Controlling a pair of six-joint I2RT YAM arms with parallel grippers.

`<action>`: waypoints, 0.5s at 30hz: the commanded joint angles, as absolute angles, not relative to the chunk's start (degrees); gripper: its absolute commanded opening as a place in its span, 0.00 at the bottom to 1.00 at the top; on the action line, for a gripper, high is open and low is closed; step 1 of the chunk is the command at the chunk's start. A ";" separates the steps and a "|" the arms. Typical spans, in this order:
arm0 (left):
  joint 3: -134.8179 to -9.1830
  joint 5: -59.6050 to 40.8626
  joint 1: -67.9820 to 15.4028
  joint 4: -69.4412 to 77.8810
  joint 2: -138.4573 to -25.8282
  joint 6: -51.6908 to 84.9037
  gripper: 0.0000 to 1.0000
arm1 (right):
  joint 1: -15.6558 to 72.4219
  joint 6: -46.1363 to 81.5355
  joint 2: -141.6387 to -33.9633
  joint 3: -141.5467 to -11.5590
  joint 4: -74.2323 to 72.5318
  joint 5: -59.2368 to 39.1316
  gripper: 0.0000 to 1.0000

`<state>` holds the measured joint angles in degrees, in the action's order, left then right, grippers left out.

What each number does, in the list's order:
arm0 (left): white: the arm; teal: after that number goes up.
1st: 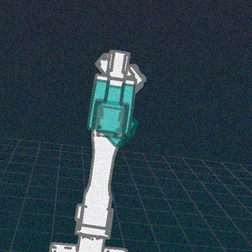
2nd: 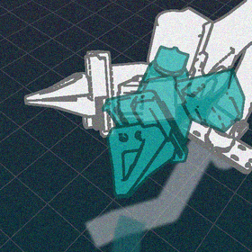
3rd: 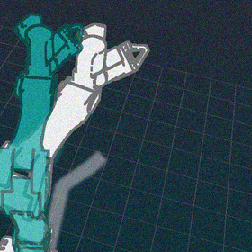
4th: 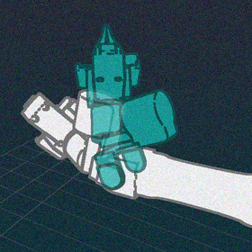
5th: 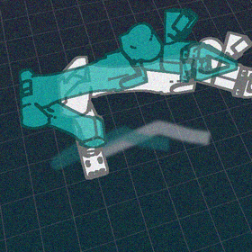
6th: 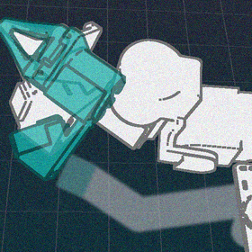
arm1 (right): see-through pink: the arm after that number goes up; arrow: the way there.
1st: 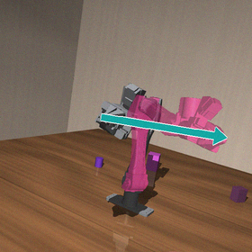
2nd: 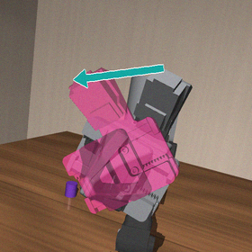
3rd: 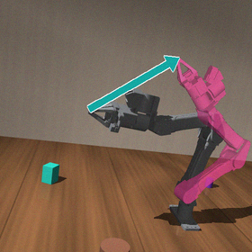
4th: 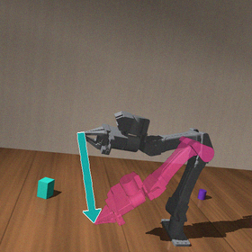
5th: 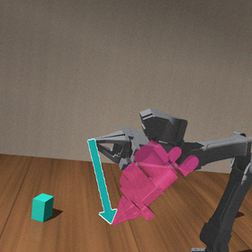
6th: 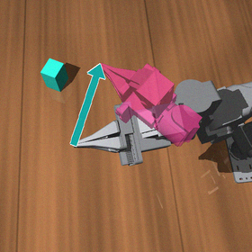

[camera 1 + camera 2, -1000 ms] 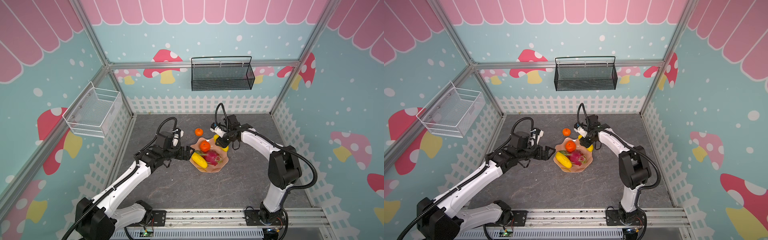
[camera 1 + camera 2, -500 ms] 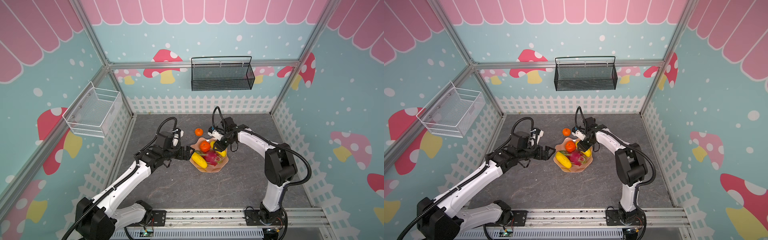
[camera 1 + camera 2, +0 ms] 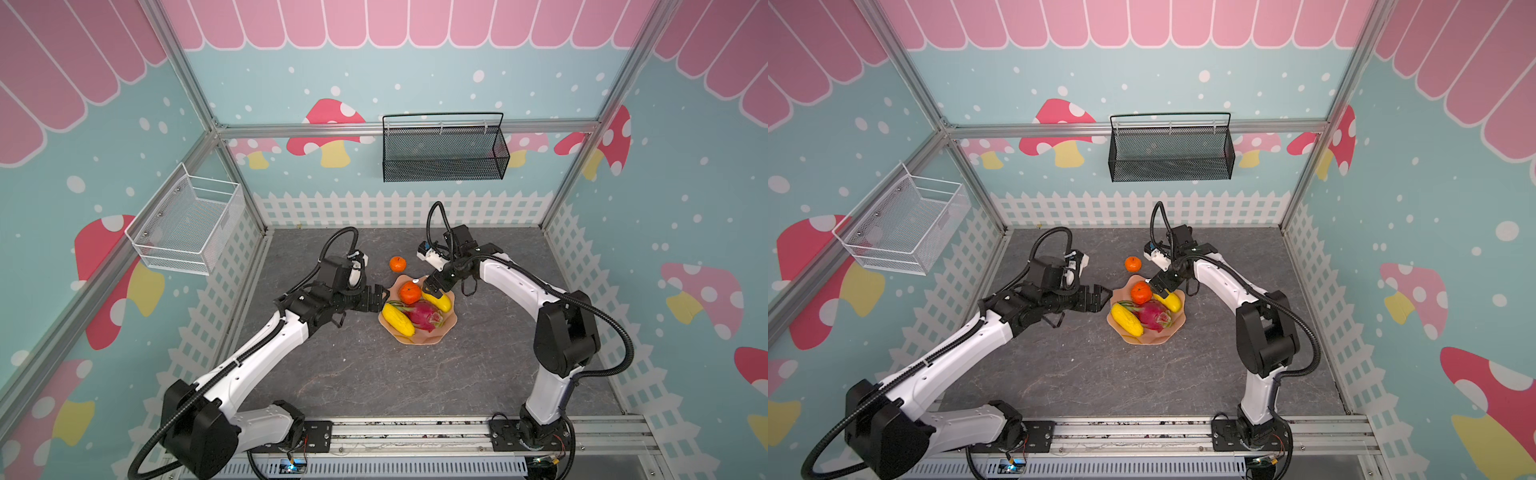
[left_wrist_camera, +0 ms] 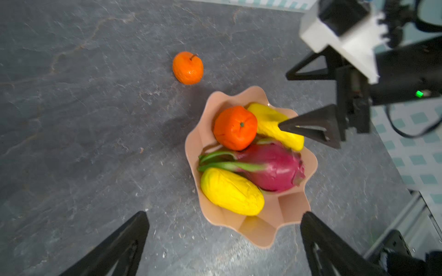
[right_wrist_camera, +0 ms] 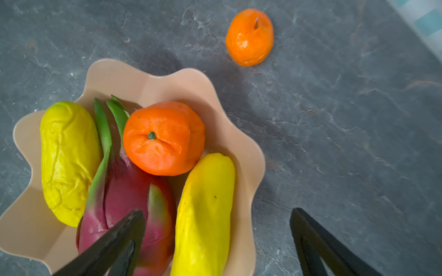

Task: Place and organize the fake fruits in the fruit bowl
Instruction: 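Release the yellow fruit into the bowl with right gripper while left reaches far tangerine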

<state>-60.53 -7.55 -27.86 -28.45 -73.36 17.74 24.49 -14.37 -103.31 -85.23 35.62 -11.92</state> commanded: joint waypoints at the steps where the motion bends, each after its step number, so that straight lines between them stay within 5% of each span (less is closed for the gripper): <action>1: -66.39 1.59 -27.60 -28.82 -79.77 19.17 0.97 | 24.95 -12.48 -94.40 -79.94 27.02 -8.92 0.98; 6: -80.60 6.13 -27.60 -30.32 -98.22 16.73 0.93 | 27.34 -7.61 -79.99 -60.66 6.12 -15.85 0.98; 15: -105.85 3.91 -27.51 -34.57 -123.28 13.38 0.93 | 36.61 2.11 -68.31 -40.84 -9.28 -11.75 0.98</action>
<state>-99.50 4.08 -27.77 -31.24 -120.05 15.42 36.51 -3.03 -70.39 -44.21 -1.17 -12.47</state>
